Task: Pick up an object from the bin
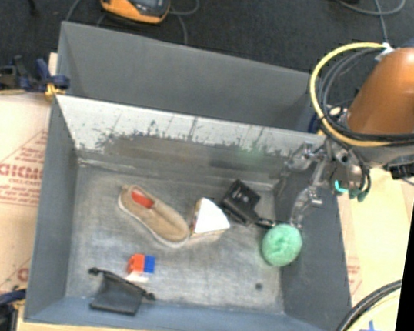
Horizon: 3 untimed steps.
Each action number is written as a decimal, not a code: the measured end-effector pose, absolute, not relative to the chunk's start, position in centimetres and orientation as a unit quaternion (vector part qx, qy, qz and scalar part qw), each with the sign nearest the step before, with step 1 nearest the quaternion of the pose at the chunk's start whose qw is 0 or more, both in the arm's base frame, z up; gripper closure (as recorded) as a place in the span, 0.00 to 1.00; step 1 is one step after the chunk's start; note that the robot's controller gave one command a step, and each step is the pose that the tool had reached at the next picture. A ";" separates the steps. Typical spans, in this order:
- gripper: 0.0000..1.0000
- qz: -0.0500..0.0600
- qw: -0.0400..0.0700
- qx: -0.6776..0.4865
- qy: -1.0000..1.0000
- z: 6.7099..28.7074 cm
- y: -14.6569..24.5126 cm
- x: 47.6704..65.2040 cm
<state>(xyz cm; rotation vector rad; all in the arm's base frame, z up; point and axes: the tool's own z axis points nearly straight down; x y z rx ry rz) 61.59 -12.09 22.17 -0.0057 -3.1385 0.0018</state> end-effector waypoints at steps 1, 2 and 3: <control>0.00 0.001 -0.003 -0.001 -1.000 22.7 -12.0 61.7; 0.00 0.000 -0.005 -0.034 -0.999 15.7 -10.2 62.9; 0.00 -0.001 0.002 -0.055 -0.998 13.9 -8.1 64.1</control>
Offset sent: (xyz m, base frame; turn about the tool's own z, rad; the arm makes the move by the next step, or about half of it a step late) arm 0.0237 0.0416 -0.1517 0.1434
